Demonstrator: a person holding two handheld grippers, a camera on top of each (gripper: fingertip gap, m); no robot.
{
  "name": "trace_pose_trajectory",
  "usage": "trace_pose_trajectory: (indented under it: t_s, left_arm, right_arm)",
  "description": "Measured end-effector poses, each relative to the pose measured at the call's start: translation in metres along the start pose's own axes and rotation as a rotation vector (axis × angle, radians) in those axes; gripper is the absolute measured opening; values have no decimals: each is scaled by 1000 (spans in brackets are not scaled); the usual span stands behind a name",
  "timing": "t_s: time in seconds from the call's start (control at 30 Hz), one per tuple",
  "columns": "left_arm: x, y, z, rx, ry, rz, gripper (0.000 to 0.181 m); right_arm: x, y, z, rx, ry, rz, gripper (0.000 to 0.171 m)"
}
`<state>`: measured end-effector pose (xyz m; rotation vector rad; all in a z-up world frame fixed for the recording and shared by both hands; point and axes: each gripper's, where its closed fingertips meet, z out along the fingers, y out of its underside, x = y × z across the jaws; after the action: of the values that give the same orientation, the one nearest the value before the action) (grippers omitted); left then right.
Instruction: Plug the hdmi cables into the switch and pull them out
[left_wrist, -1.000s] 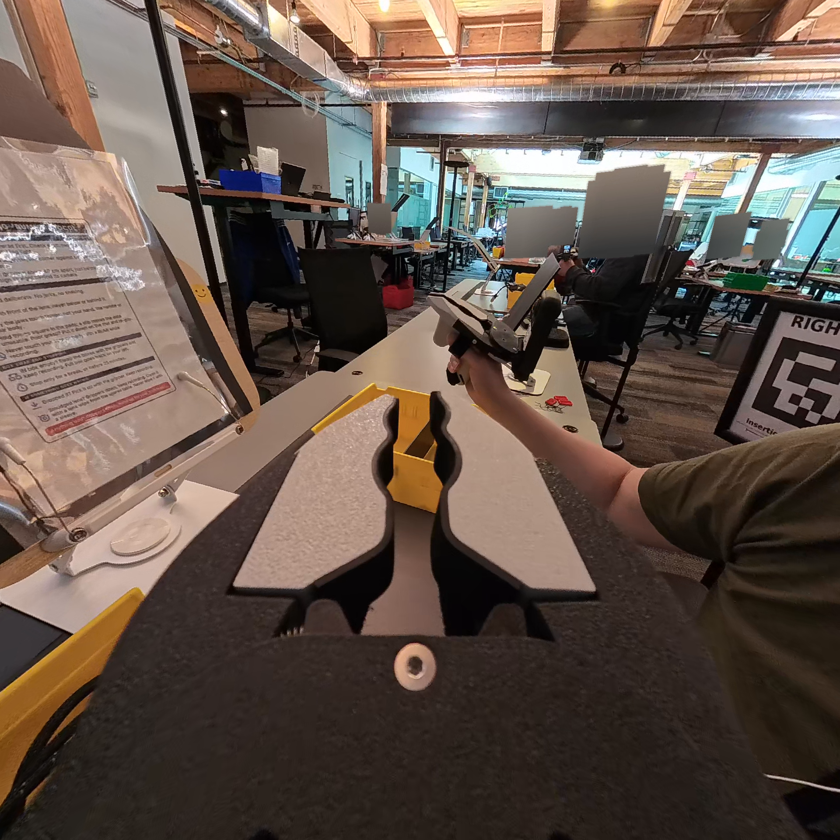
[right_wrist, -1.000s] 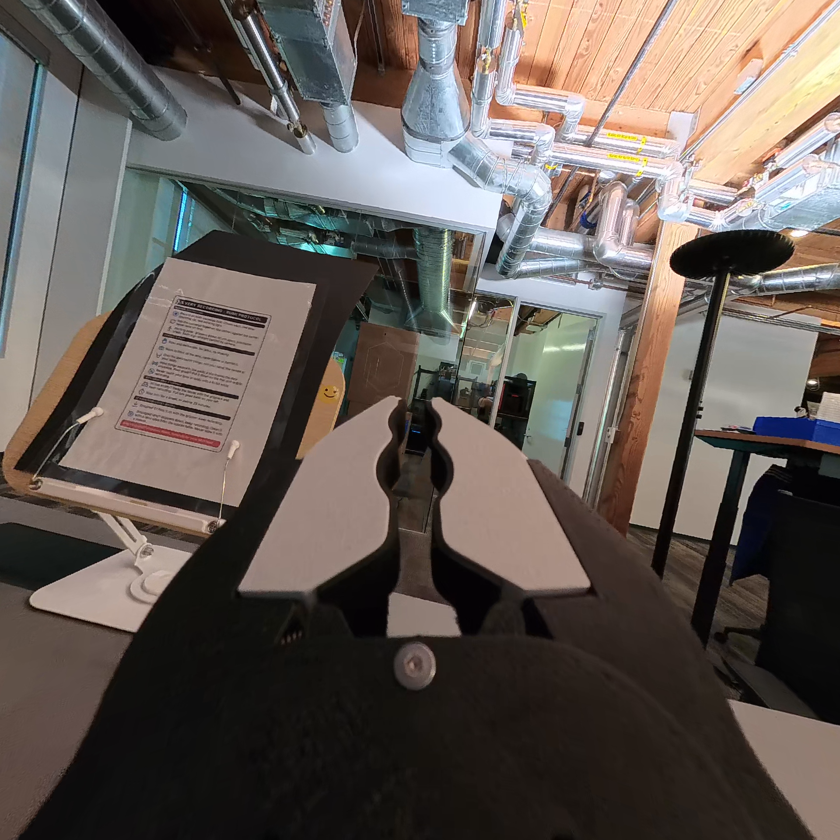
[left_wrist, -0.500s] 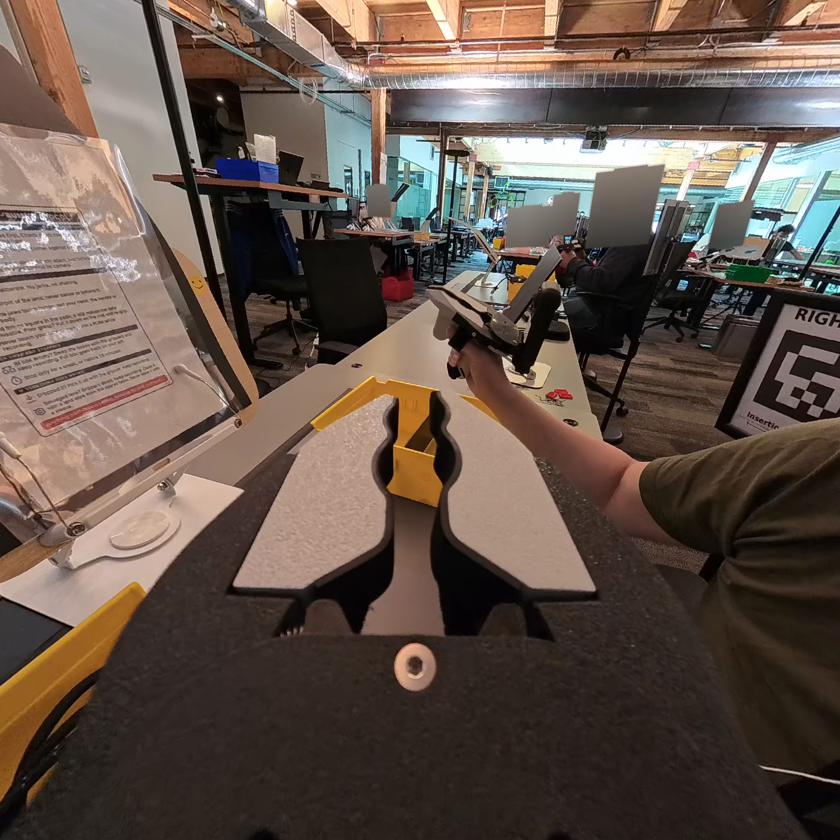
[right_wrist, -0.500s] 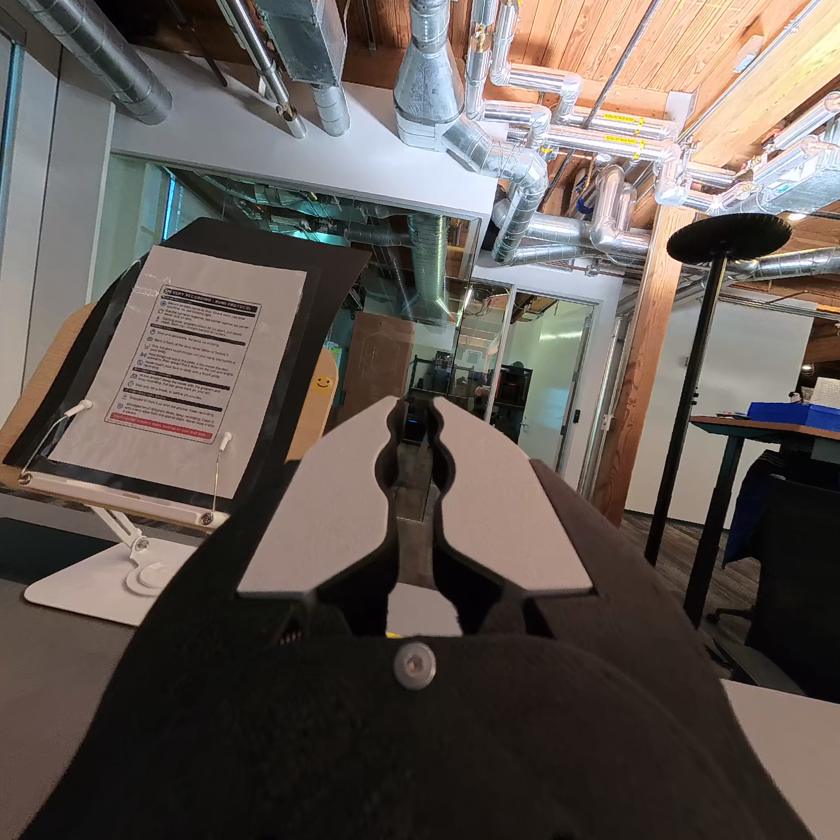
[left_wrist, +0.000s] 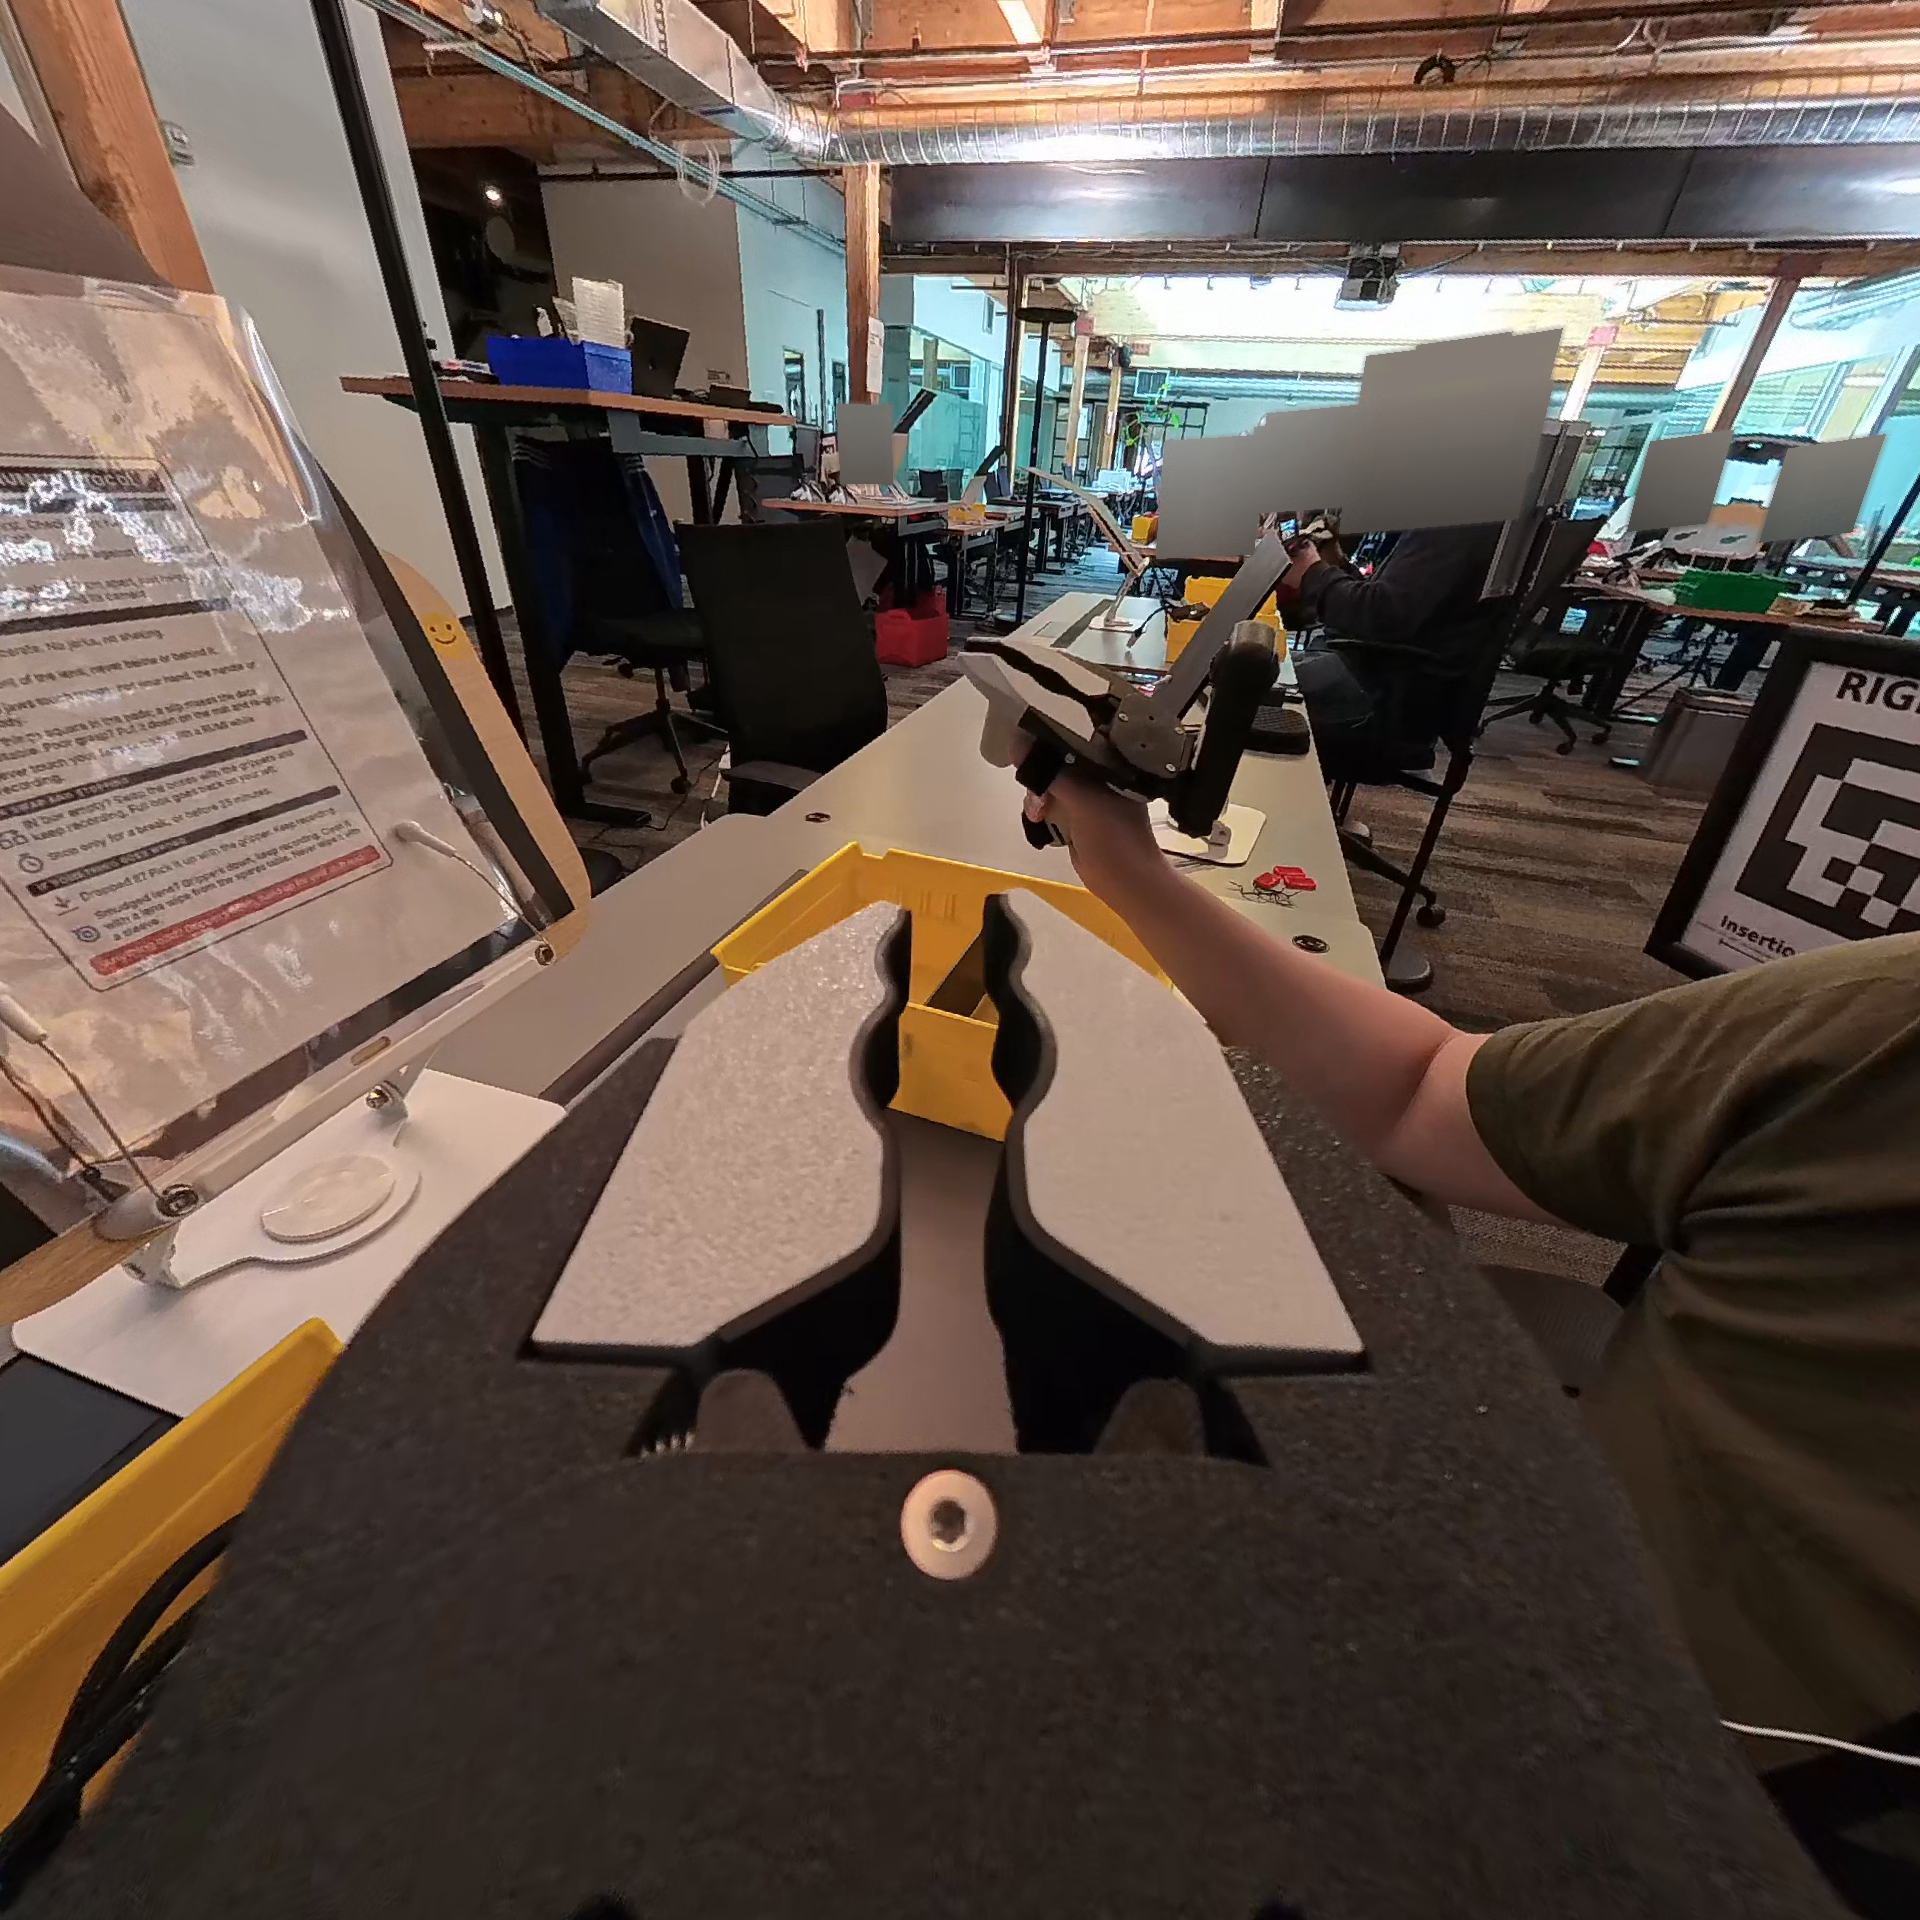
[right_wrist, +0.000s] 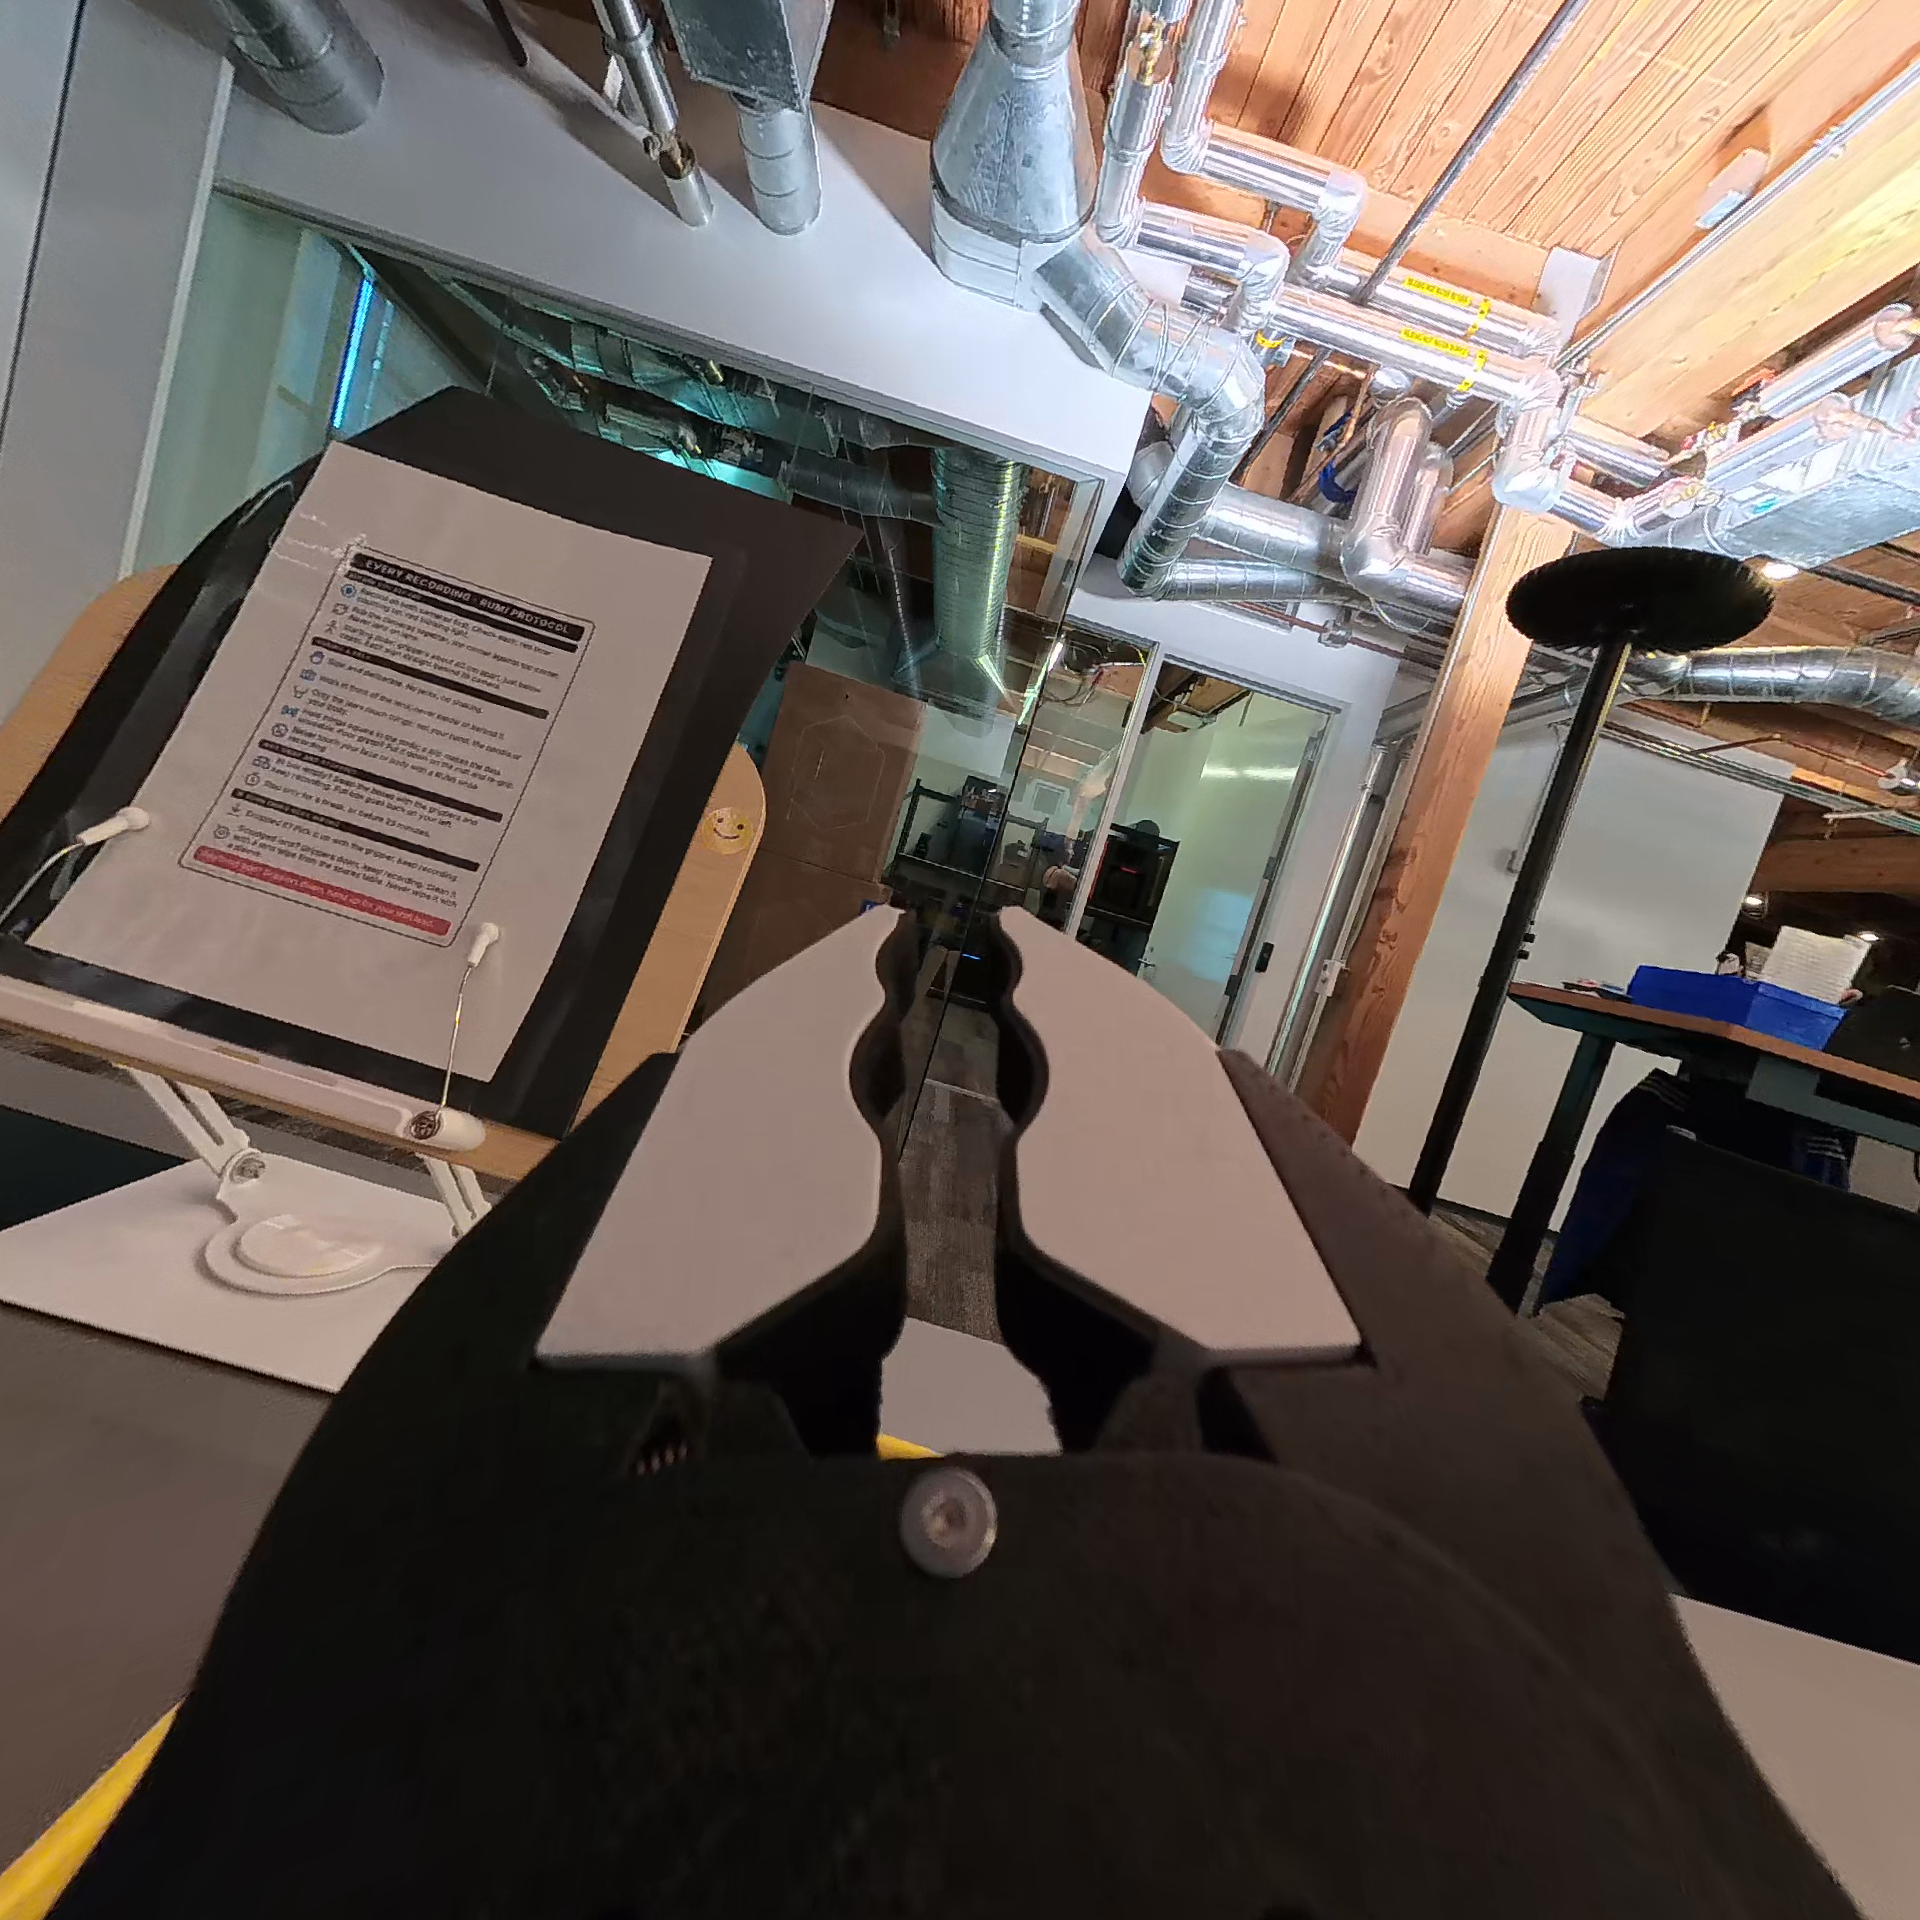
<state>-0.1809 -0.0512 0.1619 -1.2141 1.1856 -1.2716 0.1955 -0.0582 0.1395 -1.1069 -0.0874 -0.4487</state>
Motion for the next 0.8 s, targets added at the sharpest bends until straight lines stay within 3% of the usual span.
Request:
trace_pose_trajectory:
  t_s: [0.43,0.8]
  left_arm:
    - [-8,6,0,-22,-33,-8,13]
    - [-26,21,5,-107,-142,20,19]
  right_arm:
    - [0,-6,4,-5,-13,18,12]
    - [-17,-20,17,-79,-127,25,17]
